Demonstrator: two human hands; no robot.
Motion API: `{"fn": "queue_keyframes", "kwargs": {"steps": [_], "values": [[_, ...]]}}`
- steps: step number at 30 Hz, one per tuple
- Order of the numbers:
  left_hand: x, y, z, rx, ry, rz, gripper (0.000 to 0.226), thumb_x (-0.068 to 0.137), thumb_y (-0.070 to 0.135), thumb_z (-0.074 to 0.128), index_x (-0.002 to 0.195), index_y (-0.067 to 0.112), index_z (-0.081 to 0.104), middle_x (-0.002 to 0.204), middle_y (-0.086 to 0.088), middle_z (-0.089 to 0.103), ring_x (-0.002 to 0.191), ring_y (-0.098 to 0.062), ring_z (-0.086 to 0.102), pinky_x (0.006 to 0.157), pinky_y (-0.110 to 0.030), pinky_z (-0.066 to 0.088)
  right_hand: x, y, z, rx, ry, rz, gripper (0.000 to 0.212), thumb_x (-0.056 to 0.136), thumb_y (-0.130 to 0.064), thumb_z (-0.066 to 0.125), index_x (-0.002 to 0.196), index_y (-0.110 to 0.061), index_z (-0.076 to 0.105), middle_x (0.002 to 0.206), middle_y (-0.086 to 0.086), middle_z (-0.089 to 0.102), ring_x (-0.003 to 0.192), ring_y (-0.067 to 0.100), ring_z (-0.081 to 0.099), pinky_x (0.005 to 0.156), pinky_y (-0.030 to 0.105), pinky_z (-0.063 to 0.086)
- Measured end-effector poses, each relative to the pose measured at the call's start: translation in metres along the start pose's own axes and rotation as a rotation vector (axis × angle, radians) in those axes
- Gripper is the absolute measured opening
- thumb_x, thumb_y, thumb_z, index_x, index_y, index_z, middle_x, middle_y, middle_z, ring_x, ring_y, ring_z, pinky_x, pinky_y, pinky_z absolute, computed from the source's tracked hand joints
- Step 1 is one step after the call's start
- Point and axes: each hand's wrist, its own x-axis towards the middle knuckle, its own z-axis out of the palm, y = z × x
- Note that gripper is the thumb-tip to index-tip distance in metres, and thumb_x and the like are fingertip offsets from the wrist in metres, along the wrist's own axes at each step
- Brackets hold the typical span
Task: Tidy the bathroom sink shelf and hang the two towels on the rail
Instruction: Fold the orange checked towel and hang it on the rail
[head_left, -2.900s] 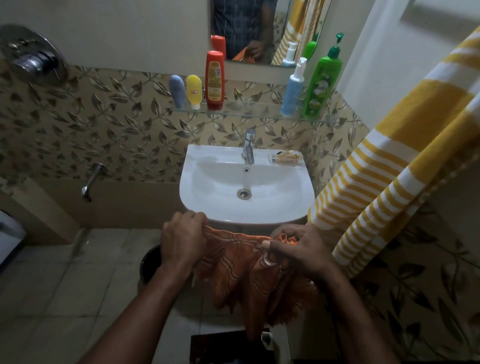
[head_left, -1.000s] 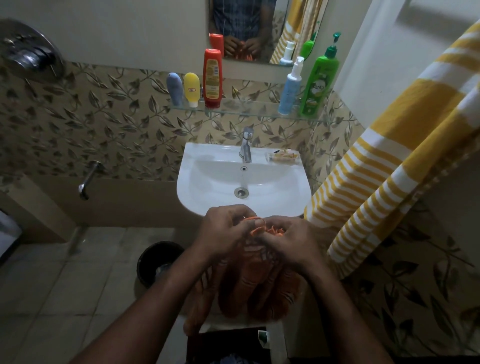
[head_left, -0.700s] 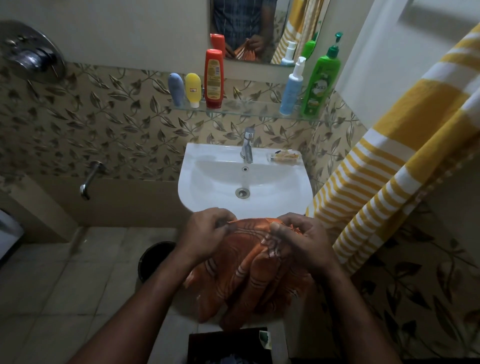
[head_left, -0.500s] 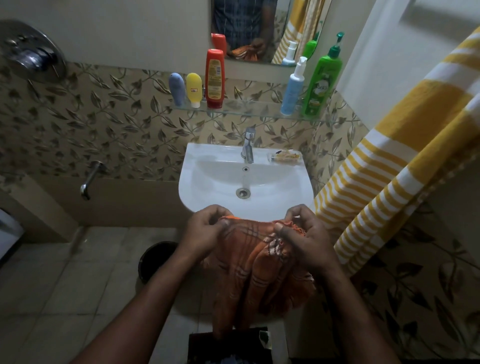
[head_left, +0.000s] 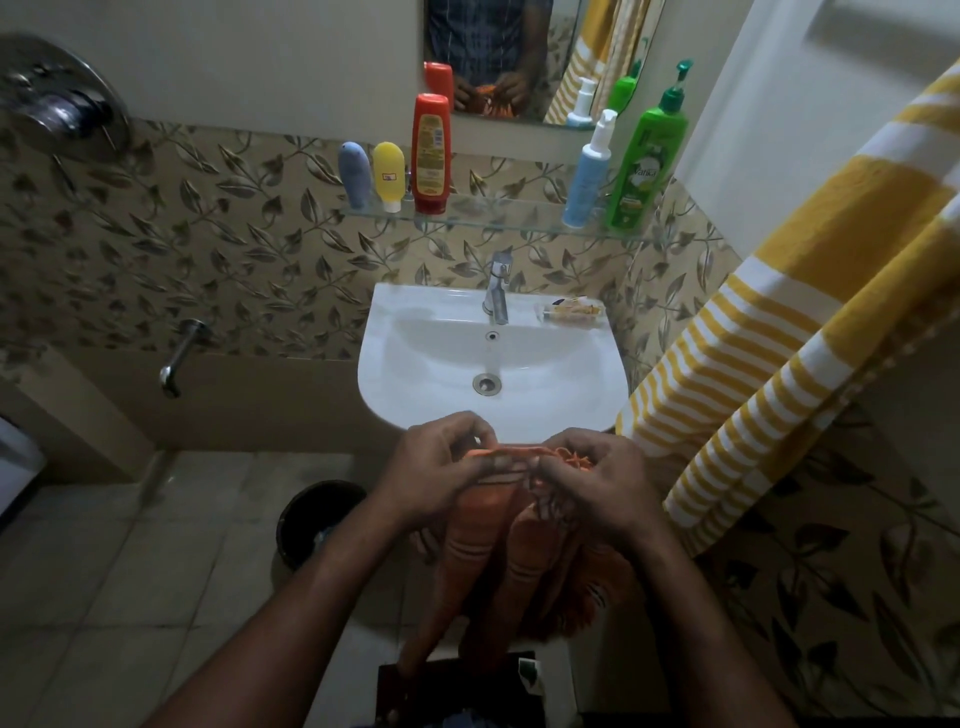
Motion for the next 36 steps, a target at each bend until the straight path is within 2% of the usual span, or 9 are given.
{"fn": "queue_keyframes", "kwargs": {"steps": [6, 11, 14, 18, 23, 29, 32, 34, 36], "values": [[-0.008, -0.003, -0.010, 0.021, 0.090, 0.014, 0.022, 0.081, 0.029, 0.064, 0.094, 0.024, 0.081, 0.090, 0.016, 0.079, 0.090, -0.003, 0.074, 0.082, -0.029, 0.058, 0.001, 0.024, 0.000, 0.069, 0.096, 0.003, 0.019, 0.086, -0.011, 0.082, 0.084, -0.029, 0.080, 0.086, -0.017, 0.076, 0.085, 0.005, 0.071, 0.078, 0.030, 0.054], [-0.006, -0.002, -0.004, 0.032, 0.121, 0.016, 0.008, 0.083, 0.027, 0.067, 0.088, 0.023, 0.073, 0.084, 0.007, 0.075, 0.083, -0.014, 0.072, 0.078, -0.044, 0.058, 0.000, 0.018, 0.009, 0.122, 0.024, -0.020, 0.027, 0.090, -0.005, 0.075, 0.101, -0.029, 0.082, 0.101, -0.015, 0.079, 0.098, 0.005, 0.073, 0.087, 0.029, 0.056], [-0.003, 0.005, 0.004, 0.074, 0.125, 0.039, 0.019, 0.082, 0.042, 0.066, 0.086, 0.024, 0.072, 0.080, 0.009, 0.075, 0.079, -0.012, 0.071, 0.074, -0.046, 0.057, -0.001, 0.001, 0.015, 0.083, -0.079, -0.025, 0.025, 0.080, -0.036, 0.080, 0.105, -0.039, 0.081, 0.103, -0.021, 0.079, 0.100, 0.002, 0.073, 0.090, 0.028, 0.057], [0.000, 0.010, 0.007, 0.136, 0.107, 0.076, 0.024, 0.081, 0.049, 0.066, 0.086, 0.026, 0.072, 0.077, 0.007, 0.073, 0.073, -0.014, 0.069, 0.069, -0.046, 0.056, -0.001, -0.010, 0.023, -0.078, -0.125, 0.043, 0.046, 0.062, -0.075, 0.074, 0.087, -0.037, 0.082, 0.080, -0.016, 0.078, 0.077, 0.001, 0.072, 0.071, 0.028, 0.058], [0.001, 0.006, -0.002, 0.169, 0.060, 0.040, 0.022, 0.079, 0.041, 0.065, 0.090, 0.028, 0.079, 0.084, 0.013, 0.078, 0.082, -0.007, 0.072, 0.078, -0.038, 0.058, 0.002, -0.001, 0.013, -0.085, -0.064, -0.009, 0.013, 0.084, -0.040, 0.077, 0.093, -0.032, 0.084, 0.079, -0.018, 0.078, 0.075, 0.002, 0.072, 0.070, 0.033, 0.057], [-0.001, -0.018, -0.015, 0.567, 0.170, 0.023, 0.029, 0.083, 0.030, 0.060, 0.100, 0.024, 0.083, 0.096, 0.002, 0.077, 0.092, -0.028, 0.069, 0.079, -0.042, 0.059, 0.000, 0.009, -0.003, -0.013, -0.055, -0.007, 0.021, 0.079, -0.047, 0.073, 0.088, -0.031, 0.084, 0.079, -0.011, 0.079, 0.074, 0.011, 0.074, 0.070, 0.043, 0.059], [0.000, -0.024, -0.018, 0.808, 0.254, 0.028, 0.015, 0.087, 0.025, 0.073, 0.099, 0.025, 0.083, 0.085, -0.003, 0.069, 0.083, -0.031, 0.063, 0.069, -0.042, 0.056, -0.005, 0.005, -0.005, -0.055, -0.181, -0.049, 0.007, 0.087, -0.034, 0.078, 0.089, -0.031, 0.084, 0.079, -0.015, 0.078, 0.075, 0.006, 0.074, 0.068, 0.035, 0.058], [0.000, -0.021, -0.018, 0.785, 0.285, -0.085, 0.020, 0.091, 0.031, 0.066, 0.104, 0.029, 0.081, 0.086, -0.002, 0.075, 0.083, -0.032, 0.070, 0.069, -0.041, 0.059, -0.008, -0.001, 0.000, -0.073, -0.256, -0.075, 0.006, 0.089, -0.031, 0.079, 0.092, -0.032, 0.084, 0.079, -0.018, 0.078, 0.076, 0.003, 0.074, 0.066, 0.027, 0.056], [0.003, -0.013, -0.017, 0.484, 0.251, -0.218, 0.028, 0.091, 0.038, 0.056, 0.105, 0.035, 0.080, 0.085, 0.004, 0.078, 0.083, -0.026, 0.074, 0.073, -0.041, 0.061, -0.011, -0.007, 0.009, -0.106, -0.285, -0.116, 0.012, 0.085, -0.039, 0.075, 0.092, -0.034, 0.084, 0.078, -0.022, 0.076, 0.076, 0.001, 0.073, 0.065, 0.024, 0.054]]}}
